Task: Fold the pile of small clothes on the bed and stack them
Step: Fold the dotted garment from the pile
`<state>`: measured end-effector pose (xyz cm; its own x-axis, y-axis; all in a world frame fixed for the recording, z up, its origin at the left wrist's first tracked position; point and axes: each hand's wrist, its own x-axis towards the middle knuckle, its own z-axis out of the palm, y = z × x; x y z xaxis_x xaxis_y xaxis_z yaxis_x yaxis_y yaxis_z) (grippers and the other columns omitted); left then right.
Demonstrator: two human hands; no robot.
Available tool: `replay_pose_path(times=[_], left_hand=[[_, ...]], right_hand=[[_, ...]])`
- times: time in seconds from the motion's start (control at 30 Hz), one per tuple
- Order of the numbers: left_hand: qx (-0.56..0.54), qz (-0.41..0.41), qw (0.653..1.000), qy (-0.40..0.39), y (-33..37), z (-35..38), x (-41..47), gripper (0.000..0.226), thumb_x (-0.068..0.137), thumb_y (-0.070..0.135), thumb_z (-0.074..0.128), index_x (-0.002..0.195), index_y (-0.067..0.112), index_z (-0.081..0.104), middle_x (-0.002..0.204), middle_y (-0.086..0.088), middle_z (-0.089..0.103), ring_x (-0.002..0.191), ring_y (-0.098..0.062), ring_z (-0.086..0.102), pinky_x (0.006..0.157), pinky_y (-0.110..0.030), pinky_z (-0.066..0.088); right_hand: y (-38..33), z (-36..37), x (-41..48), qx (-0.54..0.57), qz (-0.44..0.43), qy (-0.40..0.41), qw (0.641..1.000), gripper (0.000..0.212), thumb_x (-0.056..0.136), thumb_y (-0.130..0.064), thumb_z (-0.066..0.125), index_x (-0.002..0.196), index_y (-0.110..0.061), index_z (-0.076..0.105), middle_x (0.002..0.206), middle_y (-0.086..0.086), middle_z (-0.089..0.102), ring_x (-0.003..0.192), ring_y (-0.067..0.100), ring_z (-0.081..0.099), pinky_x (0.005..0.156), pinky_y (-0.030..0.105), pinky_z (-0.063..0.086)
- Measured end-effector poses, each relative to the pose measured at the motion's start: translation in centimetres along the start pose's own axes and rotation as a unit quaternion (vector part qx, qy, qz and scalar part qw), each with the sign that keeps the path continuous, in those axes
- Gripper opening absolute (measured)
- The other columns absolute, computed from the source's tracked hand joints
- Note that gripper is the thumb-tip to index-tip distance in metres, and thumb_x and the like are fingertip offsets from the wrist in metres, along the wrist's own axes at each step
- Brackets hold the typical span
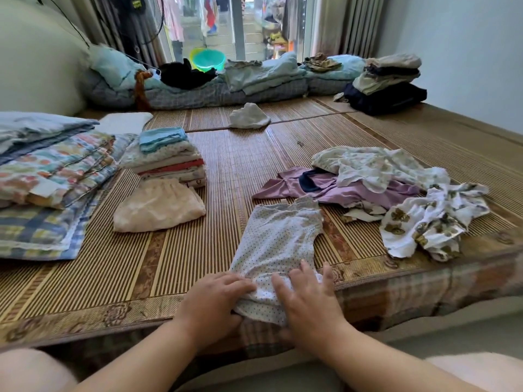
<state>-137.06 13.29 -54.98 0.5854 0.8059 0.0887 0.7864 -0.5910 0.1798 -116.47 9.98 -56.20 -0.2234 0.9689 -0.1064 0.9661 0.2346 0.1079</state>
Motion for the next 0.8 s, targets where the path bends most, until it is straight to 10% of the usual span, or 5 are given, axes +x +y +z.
replay_pose_path(times=[0.2,0.43,0.6,0.8], left_hand=[[-0.016,-0.006,1.000,-0.023,0.6,-1.0,-0.2,0.045,0.086,0.048,0.062,0.129,0.039,0.055,0.120,0.017,0.058,0.111,-0.002,0.047,0.098,-0.019,0.039],[-0.127,-0.087,0.987,0.042,2.3,-1.5,-0.7,0.020,0.090,0.030,0.060,0.107,0.032,0.071,0.097,0.019,0.066,0.091,0.003,0.055,0.084,-0.022,0.048],[-0.195,-0.119,0.969,0.094,4.5,-3.2,0.1,0.017,0.084,0.028,0.063,0.099,0.032,0.072,0.087,0.021,0.068,0.081,0.004,0.061,0.076,-0.025,0.052],[-0.192,-0.101,0.970,0.109,5.9,-5.2,0.3,0.017,0.080,0.027,0.069,0.095,0.033,0.072,0.082,0.019,0.069,0.077,0.002,0.062,0.073,-0.024,0.053]], right_hand=[[3.2,-2.9,0.5,0.046,-0.116,0.018,0.992,0.047,0.086,-0.032,0.056,0.132,-0.026,0.046,0.132,-0.001,0.052,0.130,0.020,0.042,0.114,0.050,0.019],[4.9,-2.4,-1.3,0.139,-0.134,0.018,0.981,0.085,0.076,-0.071,0.050,0.147,-0.045,0.013,0.155,-0.017,0.026,0.146,0.008,0.011,0.117,0.054,0.002],[1.1,-0.8,-3.0,0.103,-0.084,0.166,0.977,0.116,0.061,-0.087,0.042,0.150,-0.016,0.020,0.145,0.005,0.044,0.136,0.031,0.038,0.097,0.068,0.032],[0.3,-2.5,-2.5,0.108,0.005,0.295,0.950,0.084,0.050,-0.032,0.083,0.125,-0.023,0.047,0.097,-0.006,0.069,0.101,0.024,0.067,0.085,0.070,0.041]])
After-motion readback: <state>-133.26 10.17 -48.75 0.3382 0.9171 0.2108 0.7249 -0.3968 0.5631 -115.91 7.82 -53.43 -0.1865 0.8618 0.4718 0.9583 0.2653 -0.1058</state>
